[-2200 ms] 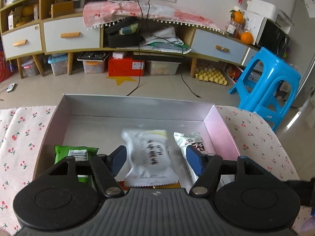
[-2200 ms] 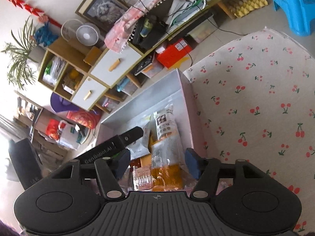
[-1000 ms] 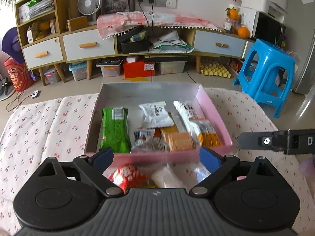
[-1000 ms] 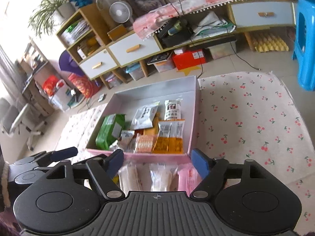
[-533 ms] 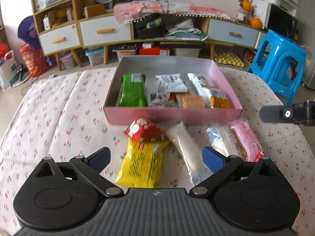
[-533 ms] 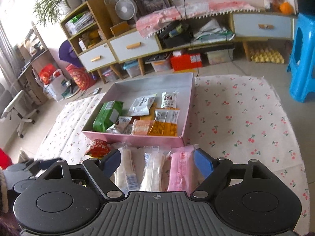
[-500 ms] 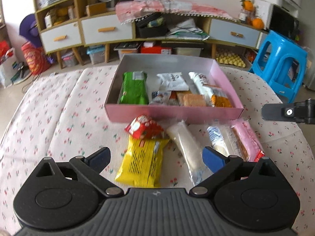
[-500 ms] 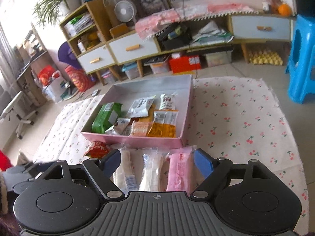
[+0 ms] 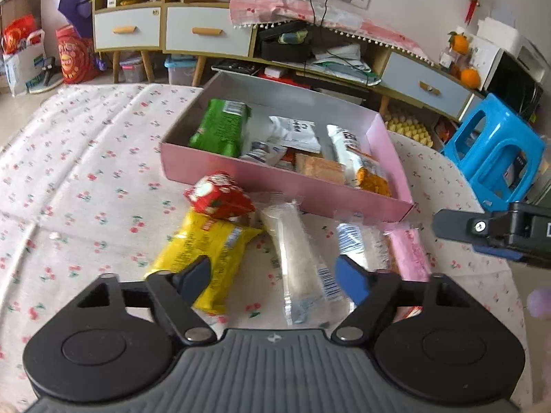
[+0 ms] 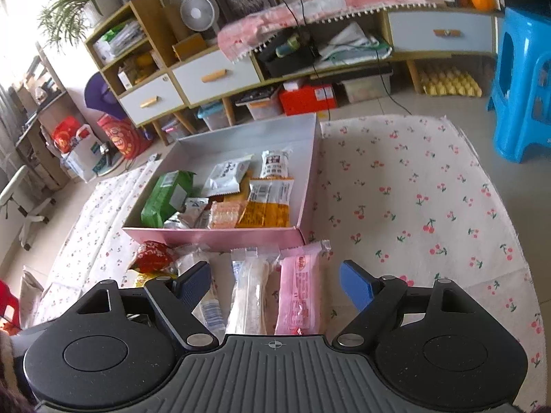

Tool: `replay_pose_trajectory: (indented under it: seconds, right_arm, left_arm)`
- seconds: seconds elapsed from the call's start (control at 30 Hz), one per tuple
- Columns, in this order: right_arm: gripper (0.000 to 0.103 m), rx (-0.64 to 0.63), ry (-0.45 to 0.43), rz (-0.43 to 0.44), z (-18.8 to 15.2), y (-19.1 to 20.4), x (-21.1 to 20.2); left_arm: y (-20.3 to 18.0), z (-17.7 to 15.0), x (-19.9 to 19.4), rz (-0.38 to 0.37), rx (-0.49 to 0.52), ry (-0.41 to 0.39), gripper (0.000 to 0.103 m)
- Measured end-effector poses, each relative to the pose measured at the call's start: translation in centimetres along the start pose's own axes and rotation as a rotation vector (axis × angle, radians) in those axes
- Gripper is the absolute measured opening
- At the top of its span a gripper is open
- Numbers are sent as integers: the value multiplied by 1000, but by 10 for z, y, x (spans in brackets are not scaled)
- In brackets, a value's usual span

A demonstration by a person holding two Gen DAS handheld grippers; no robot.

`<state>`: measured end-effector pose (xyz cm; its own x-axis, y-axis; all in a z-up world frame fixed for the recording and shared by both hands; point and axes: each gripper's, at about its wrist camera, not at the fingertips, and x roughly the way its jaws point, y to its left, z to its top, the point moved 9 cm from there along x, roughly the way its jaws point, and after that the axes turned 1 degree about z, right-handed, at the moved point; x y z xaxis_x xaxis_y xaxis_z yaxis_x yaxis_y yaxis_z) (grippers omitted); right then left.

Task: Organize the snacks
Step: 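Grasp clear bread pack with left tool while right tool grasps another bread pack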

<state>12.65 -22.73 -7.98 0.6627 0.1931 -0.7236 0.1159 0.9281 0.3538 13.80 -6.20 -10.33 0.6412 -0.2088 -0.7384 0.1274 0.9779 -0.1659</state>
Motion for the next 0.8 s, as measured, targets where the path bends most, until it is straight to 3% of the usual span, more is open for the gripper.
replay_pose_trajectory:
  seconds: [0.13, 0.23, 0.4, 0.67, 0.8]
  right_arm:
    - [84, 4, 20, 9, -1, -4, 4]
    - [83, 30, 28, 39, -2, -8, 5]
    - [82, 63, 54, 94, -1, -7, 11]
    - [59, 98, 100, 148, -6, 5, 23]
    - [53, 109, 121, 164, -9, 11, 30]
  left_arm:
    - [-8, -3, 15, -52, -58, 27, 44]
    - [-12, -4, 23, -78, -110, 33, 42]
    - [-14, -2, 28, -43, -119, 11, 40]
    - [-6, -2, 30, -42, -110, 7, 28]
    - [-6, -3, 26, -56, -45, 14, 25]
